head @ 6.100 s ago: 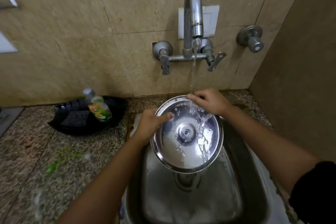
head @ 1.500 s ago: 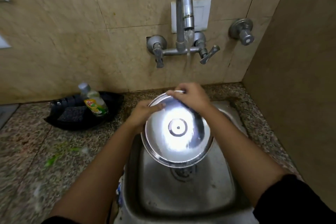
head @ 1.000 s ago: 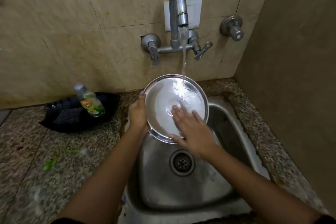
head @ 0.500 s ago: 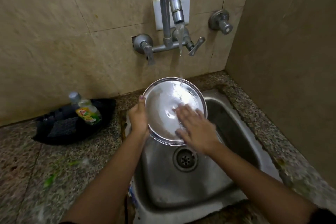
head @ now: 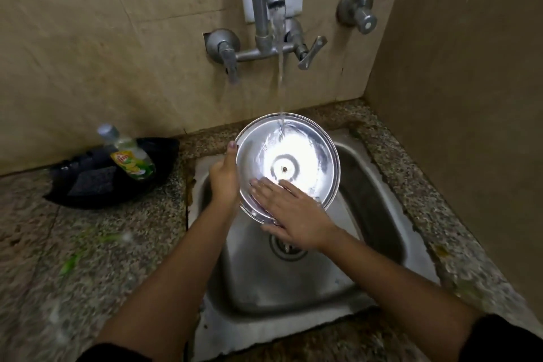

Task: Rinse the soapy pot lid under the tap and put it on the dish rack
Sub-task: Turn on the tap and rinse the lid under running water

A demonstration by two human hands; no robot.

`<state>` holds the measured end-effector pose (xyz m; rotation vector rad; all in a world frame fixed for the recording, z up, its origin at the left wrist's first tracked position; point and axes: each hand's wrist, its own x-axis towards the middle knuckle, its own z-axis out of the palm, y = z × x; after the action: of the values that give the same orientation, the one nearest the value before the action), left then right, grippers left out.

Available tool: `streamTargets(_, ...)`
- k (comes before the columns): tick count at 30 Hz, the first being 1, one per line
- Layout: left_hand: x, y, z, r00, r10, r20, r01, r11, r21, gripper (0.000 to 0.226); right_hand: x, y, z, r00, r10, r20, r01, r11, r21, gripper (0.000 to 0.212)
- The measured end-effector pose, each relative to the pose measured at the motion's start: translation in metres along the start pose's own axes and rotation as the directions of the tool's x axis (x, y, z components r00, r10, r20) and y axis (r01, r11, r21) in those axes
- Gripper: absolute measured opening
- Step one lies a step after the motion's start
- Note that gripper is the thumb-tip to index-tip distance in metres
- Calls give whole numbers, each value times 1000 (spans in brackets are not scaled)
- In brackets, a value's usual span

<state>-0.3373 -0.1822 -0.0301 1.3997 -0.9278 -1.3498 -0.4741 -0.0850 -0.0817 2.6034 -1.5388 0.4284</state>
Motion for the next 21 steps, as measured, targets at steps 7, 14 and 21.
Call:
streamTargets(7,-7,-9,-2,995,-98,10,98,993,-61,34,-52,80,-22,988,-98,-119,99,995,1,49)
streamTargets(14,-8,-16,-18,880,-430,200,455,885,-99,32,-18,84,-84,994,98,-55,-43,786,616,19)
streamTargets(21,-17,-15,-7,960,-191,206,212,974,-85,38,12,99,-63,663,695,280,-369,-23,929,25)
